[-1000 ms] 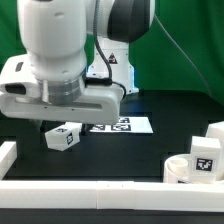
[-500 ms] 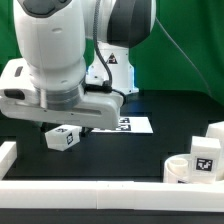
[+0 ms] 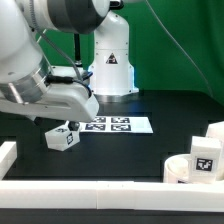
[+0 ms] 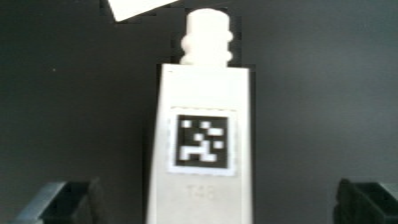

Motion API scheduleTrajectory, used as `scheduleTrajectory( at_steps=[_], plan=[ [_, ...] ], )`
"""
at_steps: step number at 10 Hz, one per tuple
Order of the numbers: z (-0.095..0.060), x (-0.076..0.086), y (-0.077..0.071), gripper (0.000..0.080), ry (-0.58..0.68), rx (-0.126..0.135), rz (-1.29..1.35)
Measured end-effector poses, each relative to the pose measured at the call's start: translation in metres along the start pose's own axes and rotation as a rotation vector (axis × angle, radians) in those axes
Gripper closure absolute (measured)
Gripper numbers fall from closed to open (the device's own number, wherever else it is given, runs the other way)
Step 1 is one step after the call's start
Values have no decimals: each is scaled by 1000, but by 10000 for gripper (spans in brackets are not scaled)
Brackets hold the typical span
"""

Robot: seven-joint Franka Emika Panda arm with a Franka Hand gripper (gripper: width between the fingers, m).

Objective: Assemble stool

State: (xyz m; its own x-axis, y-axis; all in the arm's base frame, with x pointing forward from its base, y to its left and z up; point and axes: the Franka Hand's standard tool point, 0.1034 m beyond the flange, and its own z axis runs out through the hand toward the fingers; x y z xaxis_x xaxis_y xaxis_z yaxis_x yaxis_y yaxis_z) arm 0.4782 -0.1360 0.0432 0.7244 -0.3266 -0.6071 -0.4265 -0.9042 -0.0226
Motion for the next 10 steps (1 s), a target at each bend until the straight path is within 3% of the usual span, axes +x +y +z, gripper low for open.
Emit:
scheduleTrajectory(
  at_steps=[3, 4, 5, 6, 9, 10],
  plan=[
    [3, 0, 0, 150, -4, 10, 8],
    [8, 2, 3, 150, -19, 66, 50],
    [3, 5, 1, 150, -15, 115, 80],
    [18, 1, 0, 150, -13, 162, 110],
    [20, 0, 1, 150, -51, 156, 106],
    [25, -8, 2, 150, -113, 162, 103]
  ],
)
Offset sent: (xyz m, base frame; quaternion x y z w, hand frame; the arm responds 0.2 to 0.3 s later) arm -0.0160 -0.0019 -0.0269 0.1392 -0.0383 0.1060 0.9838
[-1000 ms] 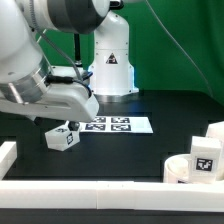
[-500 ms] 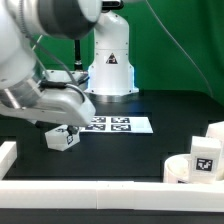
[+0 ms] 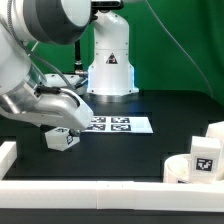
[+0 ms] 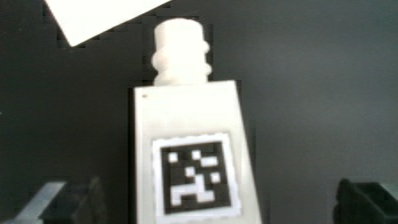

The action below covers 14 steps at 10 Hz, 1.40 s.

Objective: Assemble stool

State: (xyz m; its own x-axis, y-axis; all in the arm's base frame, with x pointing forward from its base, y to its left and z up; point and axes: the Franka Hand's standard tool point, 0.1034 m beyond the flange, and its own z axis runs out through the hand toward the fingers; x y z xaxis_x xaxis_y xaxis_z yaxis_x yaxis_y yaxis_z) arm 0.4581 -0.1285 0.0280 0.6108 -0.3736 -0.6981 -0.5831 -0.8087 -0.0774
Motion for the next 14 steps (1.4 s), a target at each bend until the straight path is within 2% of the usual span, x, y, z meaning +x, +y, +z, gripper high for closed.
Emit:
scheduleTrajectory(
  at_steps=[1, 2, 4, 8, 9, 10, 13, 14],
  plan=[
    [7, 0, 5, 150, -112, 0, 9],
    [8, 9, 5, 150, -159, -10, 7],
    [5, 16, 3, 150, -166, -18, 1],
    [11, 20, 3, 150, -156, -28, -1],
    [13, 19, 3, 272, -161, -29, -1],
    [14, 19, 2, 439, -162, -29, -2],
    [14, 19, 2, 465, -162, -30, -3],
    [11, 17, -6, 465, -157, -34, -6]
  ],
)
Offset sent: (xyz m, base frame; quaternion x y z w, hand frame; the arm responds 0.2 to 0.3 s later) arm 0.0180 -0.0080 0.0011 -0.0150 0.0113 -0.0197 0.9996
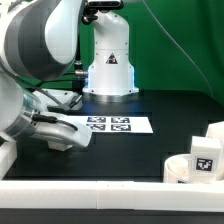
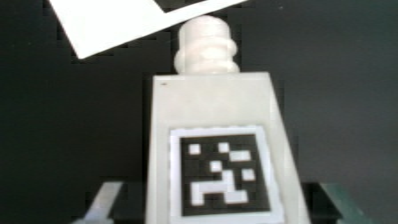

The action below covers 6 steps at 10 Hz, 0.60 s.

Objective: Assemble stool

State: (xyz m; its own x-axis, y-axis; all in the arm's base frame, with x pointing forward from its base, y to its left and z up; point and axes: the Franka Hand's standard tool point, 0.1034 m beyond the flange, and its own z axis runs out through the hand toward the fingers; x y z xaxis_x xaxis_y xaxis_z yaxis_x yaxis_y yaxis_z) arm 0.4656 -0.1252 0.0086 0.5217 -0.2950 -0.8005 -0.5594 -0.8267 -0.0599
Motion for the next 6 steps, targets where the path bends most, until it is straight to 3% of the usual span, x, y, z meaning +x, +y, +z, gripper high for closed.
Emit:
scheduleTrajectory(
  at_steps=[4, 5, 6],
  plan=[
    [-20, -33, -67, 464, 45, -30, 88],
    [-23, -46, -90, 463, 57, -39, 117],
    [-21, -51, -104, 463, 60, -49, 124]
  ],
)
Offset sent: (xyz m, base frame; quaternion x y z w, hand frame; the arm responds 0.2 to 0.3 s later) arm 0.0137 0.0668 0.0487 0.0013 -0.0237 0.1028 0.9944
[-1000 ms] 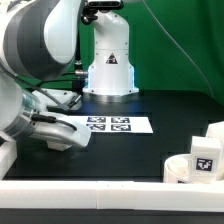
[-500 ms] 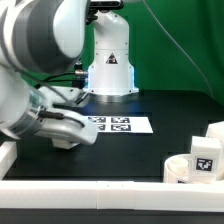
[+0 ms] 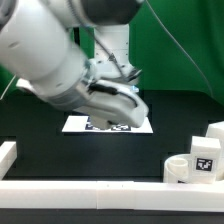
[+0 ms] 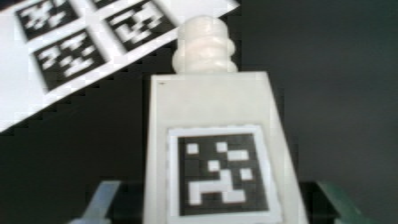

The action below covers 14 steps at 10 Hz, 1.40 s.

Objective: Assemble stool

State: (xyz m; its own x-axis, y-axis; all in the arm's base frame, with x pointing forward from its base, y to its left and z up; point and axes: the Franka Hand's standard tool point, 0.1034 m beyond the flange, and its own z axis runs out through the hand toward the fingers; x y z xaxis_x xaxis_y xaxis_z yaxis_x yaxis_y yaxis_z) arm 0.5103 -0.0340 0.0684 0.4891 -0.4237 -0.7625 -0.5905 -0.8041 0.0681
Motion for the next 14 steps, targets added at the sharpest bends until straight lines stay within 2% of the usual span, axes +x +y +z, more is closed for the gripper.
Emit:
scheduleTrajectory(
  at_steps=[2, 3, 4, 5, 6, 8, 9, 10, 13, 14],
  plan=[
    [-1, 9, 2, 463, 32, 9, -14],
    [-1, 9, 1, 463, 33, 9, -16],
    [-4, 14, -2, 463, 74, 17, -18],
    [-8, 16, -8, 463, 163, 37, -21],
    [-10, 0, -14, 463, 194, 45, -27],
    [-22, -20, -36, 463, 316, 66, -28],
    [-20, -26, -38, 463, 350, 76, -19],
    [-23, -18, -42, 463, 446, 91, -26],
    [-26, -15, -55, 463, 651, 128, -56],
    [-27, -17, -60, 463, 735, 84, -116]
  ],
)
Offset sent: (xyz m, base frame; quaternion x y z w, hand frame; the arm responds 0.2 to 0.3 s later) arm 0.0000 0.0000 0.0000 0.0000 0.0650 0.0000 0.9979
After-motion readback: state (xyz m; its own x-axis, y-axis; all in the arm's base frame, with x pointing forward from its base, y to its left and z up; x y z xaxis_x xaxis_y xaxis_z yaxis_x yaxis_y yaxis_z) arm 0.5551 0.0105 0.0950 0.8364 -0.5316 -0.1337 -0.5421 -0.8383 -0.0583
